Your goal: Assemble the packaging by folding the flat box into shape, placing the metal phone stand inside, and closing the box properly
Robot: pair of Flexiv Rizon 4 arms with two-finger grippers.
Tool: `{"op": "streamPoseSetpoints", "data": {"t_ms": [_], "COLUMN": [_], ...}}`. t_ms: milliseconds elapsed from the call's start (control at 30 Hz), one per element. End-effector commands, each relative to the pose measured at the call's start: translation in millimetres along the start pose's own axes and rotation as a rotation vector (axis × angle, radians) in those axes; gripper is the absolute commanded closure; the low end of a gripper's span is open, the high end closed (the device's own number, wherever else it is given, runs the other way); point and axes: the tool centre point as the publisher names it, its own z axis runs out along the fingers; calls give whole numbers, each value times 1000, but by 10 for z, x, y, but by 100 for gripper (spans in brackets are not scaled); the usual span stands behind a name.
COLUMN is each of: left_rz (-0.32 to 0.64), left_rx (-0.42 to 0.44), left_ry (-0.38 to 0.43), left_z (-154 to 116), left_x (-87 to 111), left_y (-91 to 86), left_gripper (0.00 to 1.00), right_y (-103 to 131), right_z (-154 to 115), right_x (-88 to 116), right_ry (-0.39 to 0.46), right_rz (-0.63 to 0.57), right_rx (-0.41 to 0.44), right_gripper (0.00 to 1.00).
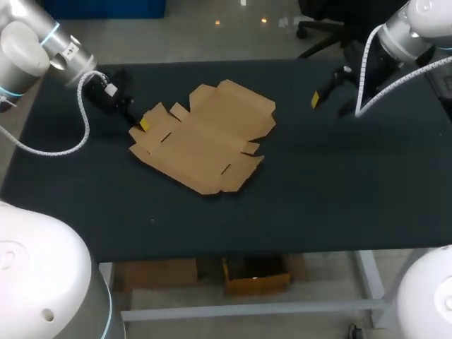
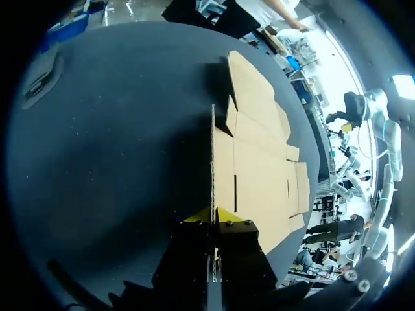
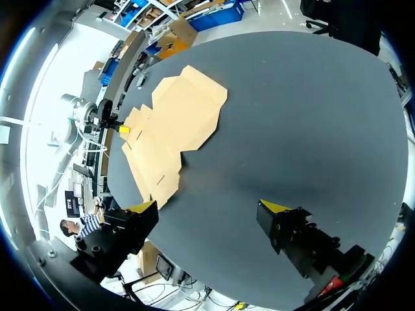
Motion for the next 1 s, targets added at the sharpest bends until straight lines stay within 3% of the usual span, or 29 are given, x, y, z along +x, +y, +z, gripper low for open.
{"op": "streamPoseSetpoints", "data": {"t_ms": [33,267,467,600,667,700,733,767,800,1000], "left_rz": [-25,-95,-183,-194,-203,-202,-203,-199,-199,-165], "left_rx": [10,11,80,99,102,94,94,88,87,45], "left_ry": [-10,-2,18,59,39,42,42,32,32,-19], "left_z": [41,180,242,296,332,345,353,357,358,200], "left_x": [137,287,372,413,436,441,444,448,450,461], "left_y": [36,62,108,127,133,134,137,141,144,138], "left_gripper": [100,100,100,100,100,61,42,10,0,0], "right_y": [22,48,58,59,60,59,59,58,57,60], "right_z": [-7,3,1,2,2,2,1,1,0,4], "right_x": [-4,6,8,7,8,8,8,7,0,-12], "right_ry": [4,3,-1,-1,-1,-1,-1,-1,-1,2], "right_rz": [-1,-5,-6,-6,-6,-7,-7,-6,-6,-5], "right_rx": [8,17,23,26,26,26,26,26,26,29], "right_gripper": [0,0,0,0,0,0,0,0,0,0]}}
